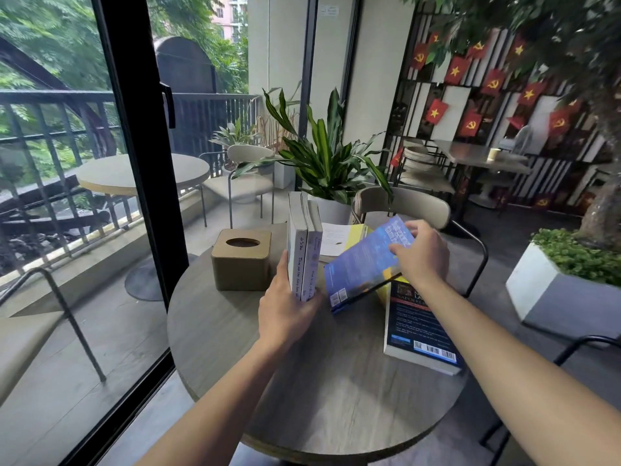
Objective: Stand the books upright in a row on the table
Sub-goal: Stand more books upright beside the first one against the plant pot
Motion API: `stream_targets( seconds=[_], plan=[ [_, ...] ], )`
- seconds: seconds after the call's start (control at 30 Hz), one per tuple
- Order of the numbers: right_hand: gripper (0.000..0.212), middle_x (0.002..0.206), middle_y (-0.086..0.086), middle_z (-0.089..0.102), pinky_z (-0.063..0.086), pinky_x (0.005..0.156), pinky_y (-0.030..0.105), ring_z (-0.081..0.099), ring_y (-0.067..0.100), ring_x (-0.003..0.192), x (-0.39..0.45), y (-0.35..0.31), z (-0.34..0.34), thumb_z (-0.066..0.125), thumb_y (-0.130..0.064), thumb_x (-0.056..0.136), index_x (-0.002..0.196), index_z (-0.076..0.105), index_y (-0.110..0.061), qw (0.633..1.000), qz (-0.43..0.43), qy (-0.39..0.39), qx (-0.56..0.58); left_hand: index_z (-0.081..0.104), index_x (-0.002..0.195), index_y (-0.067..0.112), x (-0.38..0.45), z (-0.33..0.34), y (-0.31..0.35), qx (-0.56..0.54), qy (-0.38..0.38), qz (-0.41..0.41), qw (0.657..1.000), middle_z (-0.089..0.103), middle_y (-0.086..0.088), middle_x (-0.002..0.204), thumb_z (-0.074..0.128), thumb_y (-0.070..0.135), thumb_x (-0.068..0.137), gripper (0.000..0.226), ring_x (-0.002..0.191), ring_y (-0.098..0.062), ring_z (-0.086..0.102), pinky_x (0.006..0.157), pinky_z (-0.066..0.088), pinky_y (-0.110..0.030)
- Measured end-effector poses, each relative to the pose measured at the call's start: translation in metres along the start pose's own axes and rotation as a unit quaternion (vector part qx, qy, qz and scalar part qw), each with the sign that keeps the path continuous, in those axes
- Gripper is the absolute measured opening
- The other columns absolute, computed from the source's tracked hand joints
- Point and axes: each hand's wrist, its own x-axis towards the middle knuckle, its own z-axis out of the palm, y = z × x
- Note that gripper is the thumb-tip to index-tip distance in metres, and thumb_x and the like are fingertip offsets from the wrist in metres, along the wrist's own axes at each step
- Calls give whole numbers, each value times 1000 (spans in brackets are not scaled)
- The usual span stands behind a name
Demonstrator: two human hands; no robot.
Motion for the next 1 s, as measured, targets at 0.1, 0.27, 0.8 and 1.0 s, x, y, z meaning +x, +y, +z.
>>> stream_targets(
  seconds=[0.1, 0.27, 0.8, 1.0],
  plan=[
    [33, 114, 4, 68, 46, 80, 33, 61, 28, 106, -3, -23, -2, 69, -18, 83, 116, 64, -21, 997, -71, -4, 19, 29, 154, 32, 0, -1, 2, 1, -8, 4, 1000, 63, 4, 133, 62, 65, 70, 96, 115, -26, 62, 90, 53, -44],
    [33, 124, 4, 63, 38, 83, 26, 56, 24, 115, -19, -54, -6, 54, -27, 96, 127, 60, -17, 981, -178, -52, 53, 23, 156, 35, 3, -4, 8, -8, -36, 9, 999, 52, 12, 147, 67, 86, 57, 119, 128, -18, 56, 99, 50, -46],
    [95, 149, -5, 33, 45, 97, 39, 44, 16, 129, -46, -78, -2, 60, -74, 74, 151, 26, -30, 956, -212, -179, 90, 20, 159, 24, 18, 9, 10, 50, -43, 19, 998, 51, -2, 149, 74, 85, 55, 132, 128, -21, 56, 102, 50, -41],
    [79, 149, -2, 34, 45, 96, 36, 50, 18, 124, -49, -88, 9, 70, -55, 78, 145, 39, -30, 949, -269, -152, 61, 22, 156, 25, 21, 10, 8, 49, -34, 10, 998, 56, 0, 138, 73, 75, 56, 122, 118, -21, 61, 93, 53, -43]
  ],
)
